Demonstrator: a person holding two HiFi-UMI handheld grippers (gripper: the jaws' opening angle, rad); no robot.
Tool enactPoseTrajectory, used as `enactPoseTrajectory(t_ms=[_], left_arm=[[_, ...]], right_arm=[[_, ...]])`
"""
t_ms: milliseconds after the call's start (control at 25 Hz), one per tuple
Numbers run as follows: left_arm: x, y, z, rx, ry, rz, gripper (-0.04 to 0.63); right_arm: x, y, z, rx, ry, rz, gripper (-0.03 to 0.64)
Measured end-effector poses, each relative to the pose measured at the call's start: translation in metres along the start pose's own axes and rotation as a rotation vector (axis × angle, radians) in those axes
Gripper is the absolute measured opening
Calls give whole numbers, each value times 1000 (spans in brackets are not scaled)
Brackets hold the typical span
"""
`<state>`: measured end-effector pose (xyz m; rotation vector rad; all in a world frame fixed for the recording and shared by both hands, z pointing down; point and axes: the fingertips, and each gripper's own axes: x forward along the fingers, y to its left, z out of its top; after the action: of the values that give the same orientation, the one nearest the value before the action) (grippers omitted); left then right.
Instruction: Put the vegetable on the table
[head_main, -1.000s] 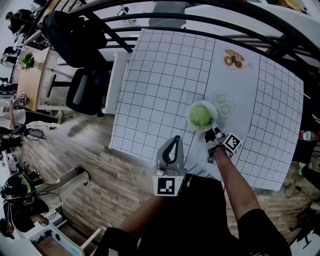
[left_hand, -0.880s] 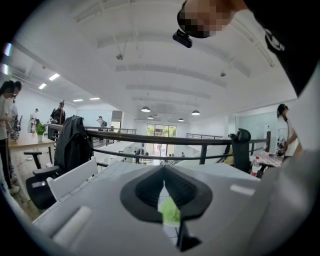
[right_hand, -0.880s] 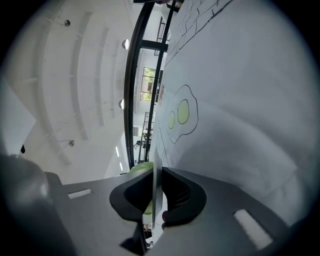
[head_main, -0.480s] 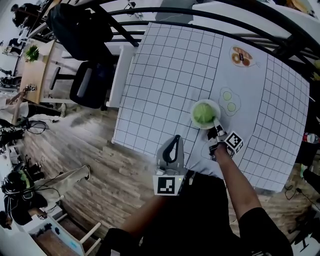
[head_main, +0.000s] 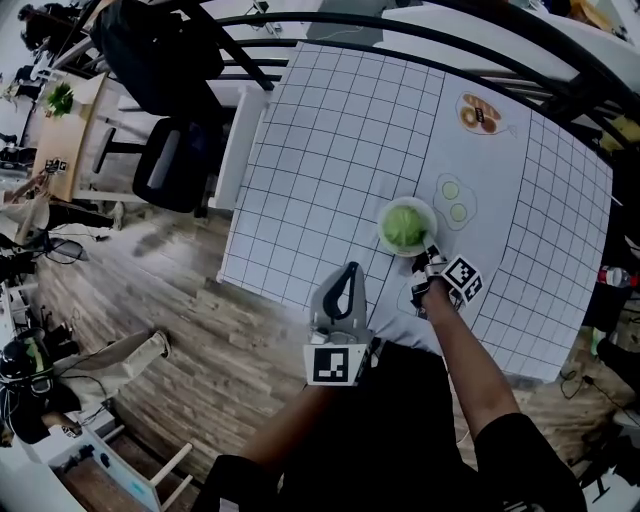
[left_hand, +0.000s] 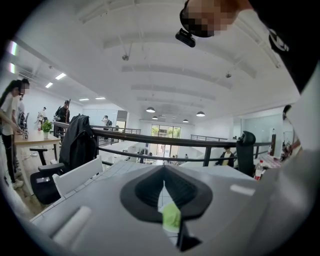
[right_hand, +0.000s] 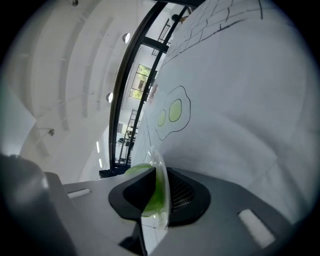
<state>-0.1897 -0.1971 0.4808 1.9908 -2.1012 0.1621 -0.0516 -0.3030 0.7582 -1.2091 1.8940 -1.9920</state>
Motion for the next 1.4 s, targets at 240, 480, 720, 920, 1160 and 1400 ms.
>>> enactPoseTrajectory(t_ms=[240,480,720,920,1160,1400], left_arm=[[-5,-7,2,-10,-9,-18,9],[-10,-17,9,-1,-27,-53,9],[-18,-27,7,-5,-33,-88,9],[-22,-42,11,-2,-60,-160,9],[-42,-57,-11,-22,29,-244,9],[-56,-67,-24,-57,28,-290,9]], right_arm=[[-14,-8,-1,-71,29,-112,115],[-37,-15,9,-99,1,-175,118],[-64,0,10,-132,-11,-147,118],[-92,24,2,-114,-43,-114,117],[-131,54,-10,-103,-99,-85,114],[-175,95,-17,-172,-155,-58,58]])
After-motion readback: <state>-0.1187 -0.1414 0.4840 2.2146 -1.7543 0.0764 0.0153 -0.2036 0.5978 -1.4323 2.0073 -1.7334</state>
